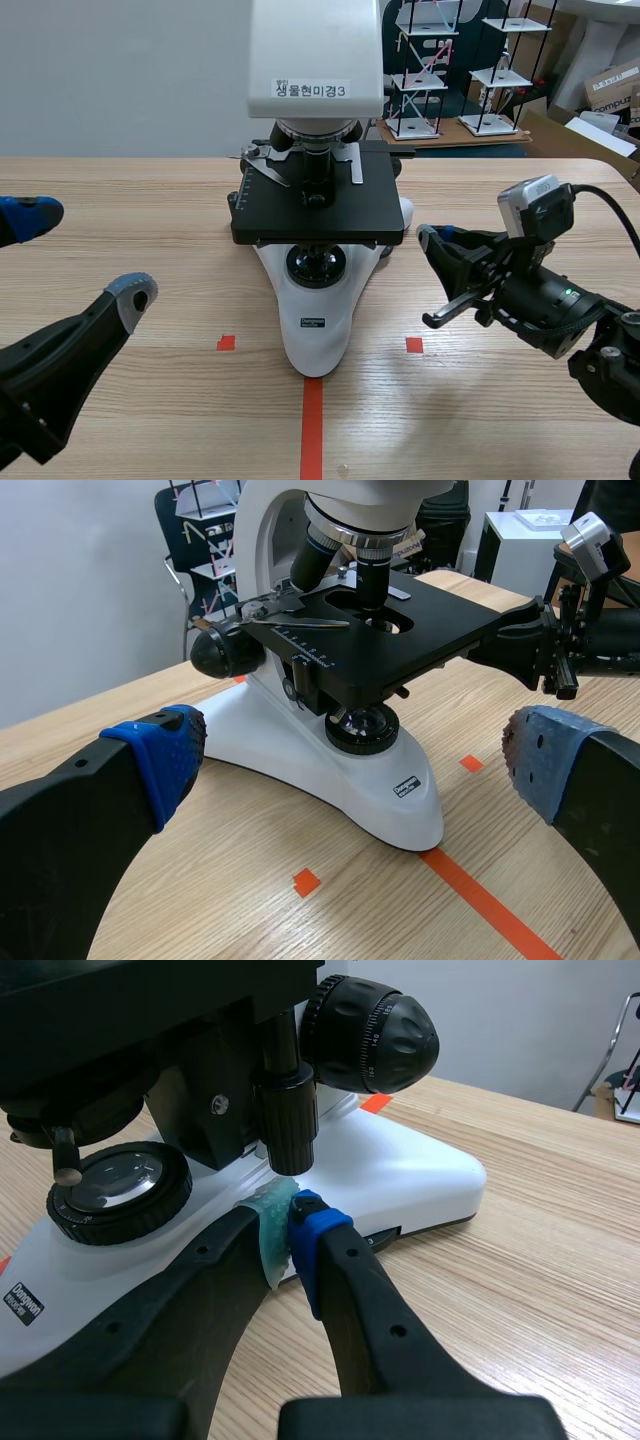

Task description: Point at the stage knob

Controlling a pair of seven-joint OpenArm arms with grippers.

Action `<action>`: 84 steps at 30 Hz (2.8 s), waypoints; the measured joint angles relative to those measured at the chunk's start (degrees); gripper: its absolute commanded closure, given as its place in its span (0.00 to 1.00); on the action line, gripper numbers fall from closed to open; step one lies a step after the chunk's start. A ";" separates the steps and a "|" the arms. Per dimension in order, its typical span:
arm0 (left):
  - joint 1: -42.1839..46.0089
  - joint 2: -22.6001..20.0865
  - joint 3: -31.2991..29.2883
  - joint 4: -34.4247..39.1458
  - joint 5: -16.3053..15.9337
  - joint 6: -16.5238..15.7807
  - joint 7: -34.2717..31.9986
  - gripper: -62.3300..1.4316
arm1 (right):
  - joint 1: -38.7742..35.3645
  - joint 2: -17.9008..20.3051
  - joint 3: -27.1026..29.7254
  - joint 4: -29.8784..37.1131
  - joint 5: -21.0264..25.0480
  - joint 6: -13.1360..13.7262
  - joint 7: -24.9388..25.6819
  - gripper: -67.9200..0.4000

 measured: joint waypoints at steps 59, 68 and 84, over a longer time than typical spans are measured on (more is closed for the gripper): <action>0.00 0.00 0.00 0.00 0.00 0.00 0.00 0.00 | 0.00 0.02 0.00 0.00 -0.24 -3.91 0.00 0.96; 0.00 0.00 0.00 0.00 0.00 0.00 0.00 0.00 | 0.00 0.02 0.00 0.00 -0.24 -3.91 0.00 0.96; 0.00 0.00 0.00 0.00 0.00 0.00 0.00 0.00 | 0.00 0.02 0.00 0.00 -0.24 -3.91 0.00 0.96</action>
